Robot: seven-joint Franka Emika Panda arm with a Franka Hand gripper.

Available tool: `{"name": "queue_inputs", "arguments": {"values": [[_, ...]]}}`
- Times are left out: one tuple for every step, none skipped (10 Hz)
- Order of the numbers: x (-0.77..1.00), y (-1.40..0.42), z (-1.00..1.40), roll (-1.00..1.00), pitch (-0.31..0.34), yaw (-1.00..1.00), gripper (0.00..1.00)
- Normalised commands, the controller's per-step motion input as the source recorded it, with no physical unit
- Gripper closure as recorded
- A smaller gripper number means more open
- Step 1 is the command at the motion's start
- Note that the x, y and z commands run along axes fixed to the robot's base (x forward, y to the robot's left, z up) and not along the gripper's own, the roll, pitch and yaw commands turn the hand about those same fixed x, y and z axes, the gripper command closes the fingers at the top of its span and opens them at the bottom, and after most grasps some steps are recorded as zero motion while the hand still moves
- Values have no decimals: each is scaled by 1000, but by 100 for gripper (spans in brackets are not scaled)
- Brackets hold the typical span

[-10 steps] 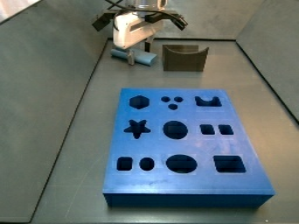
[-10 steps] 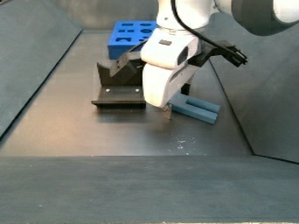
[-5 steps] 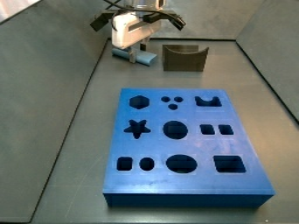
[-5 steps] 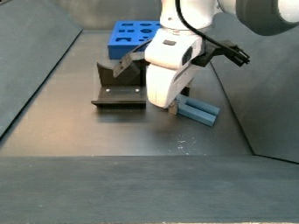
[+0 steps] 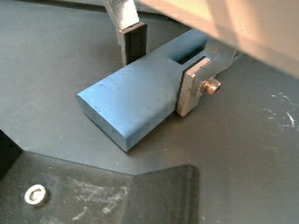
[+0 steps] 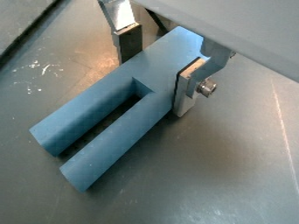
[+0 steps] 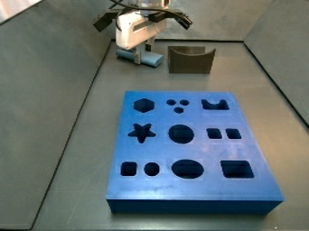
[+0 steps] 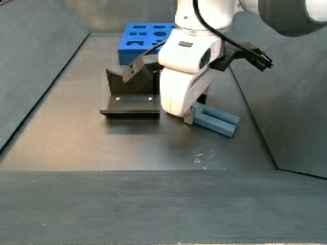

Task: Pick up the square-circle object. Move up. Place the square-circle object on the fixture. Regrasp the square-circle object. Rotate the square-circle object. Move to above the board. Insert the square-circle object.
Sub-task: Pick up the square-circle object, then move up, then place the square-circle object on the fixture.

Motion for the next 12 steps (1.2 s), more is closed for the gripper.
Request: {"name": "queue_inputs", "arguments": {"values": [[0, 0, 0, 0, 0, 0, 100], [0, 0, 0, 0, 0, 0, 100], [0, 0, 0, 0, 0, 0, 100], [0, 0, 0, 0, 0, 0, 100], [0, 0, 0, 0, 0, 0, 100], [0, 0, 833, 0, 0, 0, 100], [20, -56, 812, -8, -1, -1, 100], [9, -49, 681, -7, 22, 3, 100], [8, -34, 591, -2, 27, 5, 100], [-10, -20, 334, 11, 28, 4, 100], [-19, -13, 170, 20, 27, 2, 100], [0, 0, 1000, 0, 0, 0, 100]]}}
